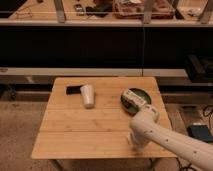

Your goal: Wipe the white sponge on the table

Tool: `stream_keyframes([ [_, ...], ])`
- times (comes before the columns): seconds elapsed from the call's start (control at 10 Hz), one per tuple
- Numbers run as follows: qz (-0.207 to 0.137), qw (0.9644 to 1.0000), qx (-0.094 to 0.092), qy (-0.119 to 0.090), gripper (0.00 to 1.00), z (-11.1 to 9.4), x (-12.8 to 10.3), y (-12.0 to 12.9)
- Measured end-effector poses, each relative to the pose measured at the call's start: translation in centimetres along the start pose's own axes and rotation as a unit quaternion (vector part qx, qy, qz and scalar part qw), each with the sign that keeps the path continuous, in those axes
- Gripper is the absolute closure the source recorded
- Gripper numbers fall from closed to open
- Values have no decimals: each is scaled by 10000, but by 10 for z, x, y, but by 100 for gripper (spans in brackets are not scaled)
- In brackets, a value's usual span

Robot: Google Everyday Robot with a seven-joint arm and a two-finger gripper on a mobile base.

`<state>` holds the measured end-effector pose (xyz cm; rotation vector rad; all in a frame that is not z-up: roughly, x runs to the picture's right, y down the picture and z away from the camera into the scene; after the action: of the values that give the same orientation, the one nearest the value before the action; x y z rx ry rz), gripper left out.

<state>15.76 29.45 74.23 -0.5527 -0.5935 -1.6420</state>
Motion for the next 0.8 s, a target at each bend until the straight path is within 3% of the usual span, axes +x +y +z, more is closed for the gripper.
stream_keyframes([
  [0.2,-335,9989,324,25,100,-4,-8,-43],
  [0.4,-741,9953,618,72,100,-8,-9,-88],
  [0.8,-1250,9871,976,223,100,-7,12,-154],
])
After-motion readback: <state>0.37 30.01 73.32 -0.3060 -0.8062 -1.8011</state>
